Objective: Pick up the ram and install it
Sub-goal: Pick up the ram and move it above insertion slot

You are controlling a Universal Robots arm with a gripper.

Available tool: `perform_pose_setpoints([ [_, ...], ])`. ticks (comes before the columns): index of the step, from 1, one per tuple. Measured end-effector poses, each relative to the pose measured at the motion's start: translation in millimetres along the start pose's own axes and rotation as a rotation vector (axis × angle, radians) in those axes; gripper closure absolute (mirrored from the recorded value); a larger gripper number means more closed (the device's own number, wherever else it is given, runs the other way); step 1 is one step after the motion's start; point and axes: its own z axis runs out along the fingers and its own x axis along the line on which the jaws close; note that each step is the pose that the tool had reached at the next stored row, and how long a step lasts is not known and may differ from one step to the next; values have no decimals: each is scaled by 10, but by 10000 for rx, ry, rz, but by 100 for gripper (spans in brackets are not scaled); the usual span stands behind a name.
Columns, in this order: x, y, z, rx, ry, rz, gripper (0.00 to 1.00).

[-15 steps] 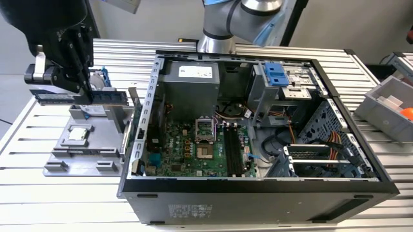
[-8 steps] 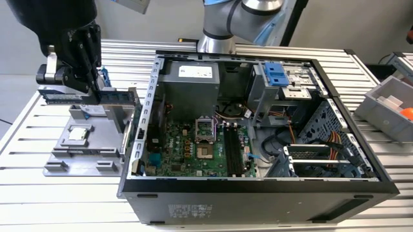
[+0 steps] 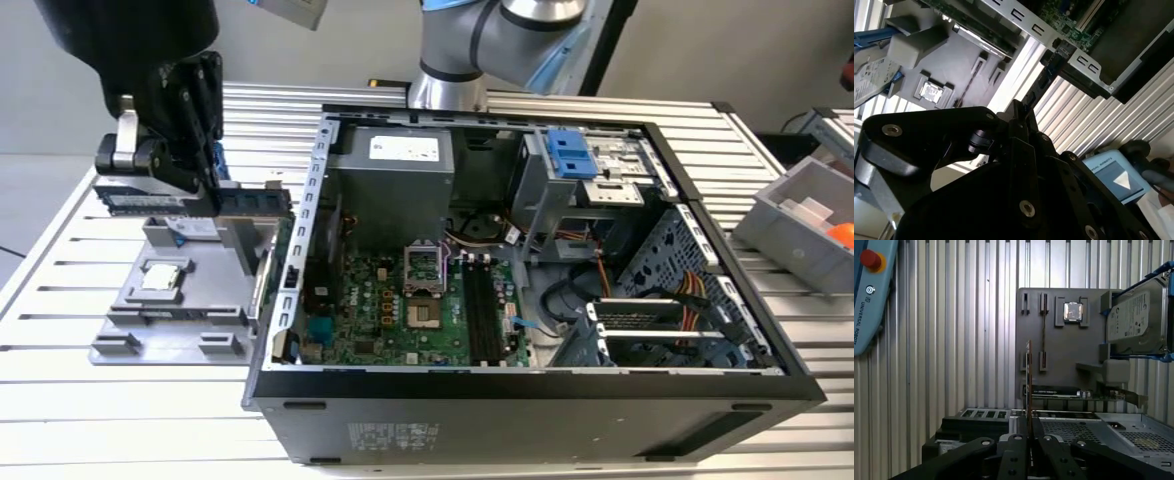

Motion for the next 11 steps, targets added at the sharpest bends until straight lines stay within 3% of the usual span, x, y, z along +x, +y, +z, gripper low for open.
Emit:
perform_pose_setpoints([
  [11, -1, -130, -4, 0, -1, 0, 100],
])
